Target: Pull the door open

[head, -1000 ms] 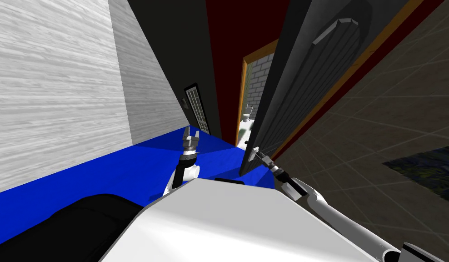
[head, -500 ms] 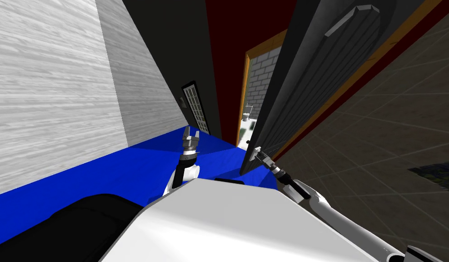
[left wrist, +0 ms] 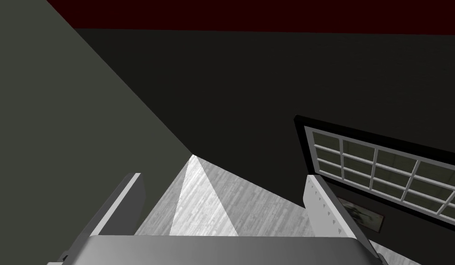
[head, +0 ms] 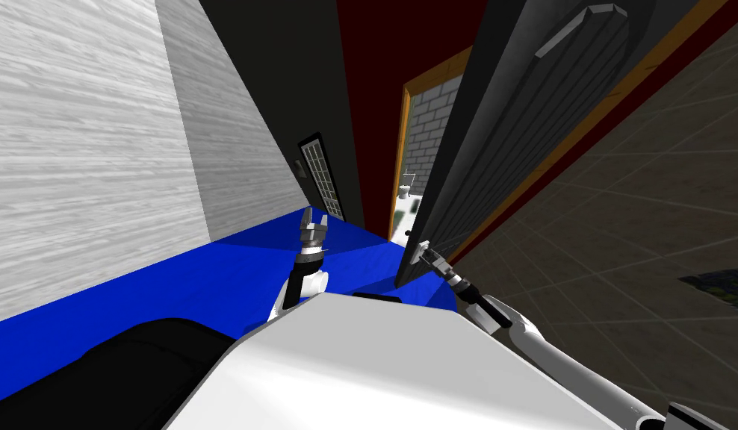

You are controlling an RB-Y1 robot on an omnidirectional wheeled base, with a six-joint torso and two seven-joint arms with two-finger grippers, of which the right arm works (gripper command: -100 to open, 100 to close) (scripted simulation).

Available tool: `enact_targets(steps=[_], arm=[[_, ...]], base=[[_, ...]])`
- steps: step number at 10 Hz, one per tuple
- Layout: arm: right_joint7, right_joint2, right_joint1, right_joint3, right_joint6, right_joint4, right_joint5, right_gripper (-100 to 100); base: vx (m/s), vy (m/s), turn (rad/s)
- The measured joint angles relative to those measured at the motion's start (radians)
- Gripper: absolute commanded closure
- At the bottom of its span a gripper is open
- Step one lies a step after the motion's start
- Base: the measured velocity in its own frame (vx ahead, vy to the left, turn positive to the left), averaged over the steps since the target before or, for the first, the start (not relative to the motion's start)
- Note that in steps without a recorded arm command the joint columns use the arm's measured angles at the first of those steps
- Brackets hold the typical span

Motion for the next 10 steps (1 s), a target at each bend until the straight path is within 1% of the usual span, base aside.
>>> enact_targets(steps=[1, 2, 3, 4, 5, 6, 7, 8, 9, 10], arm=[[0.0, 0.005, -0.002, 0.001, -0.011, 0.015, 0.002, 100], [0.003, -0.008, 0.016, -0.005, 0.006, -0.023, -0.004, 100], [0.013, -0.011, 0.026, -0.01, 0.028, -0.053, -0.008, 100], [0.013, -0.002, 0.016, -0.006, 0.017, -0.029, -0.003, 100], [0.008, -0.006, 0.015, -0.005, 0.013, -0.027, -0.004, 100], [0.004, -0.01, 0.017, -0.009, 0.003, -0.011, -0.004, 100], [0.002, -0.014, 0.024, -0.012, -0.01, -0.001, -0.004, 100], [-0.002, -0.012, 0.02, -0.01, -0.029, 0.02, -0.001, 100], [-0.003, -0.015, 0.028, -0.011, -0.042, 0.024, -0.001, 100], [-0.004, -0.013, 0.028, -0.011, -0.056, 0.036, 0.001, 100]], base=[[0.002, -0.007, -0.001], [0.002, -0.003, -0.016], [0.0, 0.0, 0.0], [0.0, 0.0, 0.0], [0.042, -0.007, -0.007], [0.057, 0.017, -0.007], [0.037, 0.028, -0.001], [0.03, 0.03, 0.017], [0.036, 0.028, -0.004], [0.03, 0.021, 0.009]])
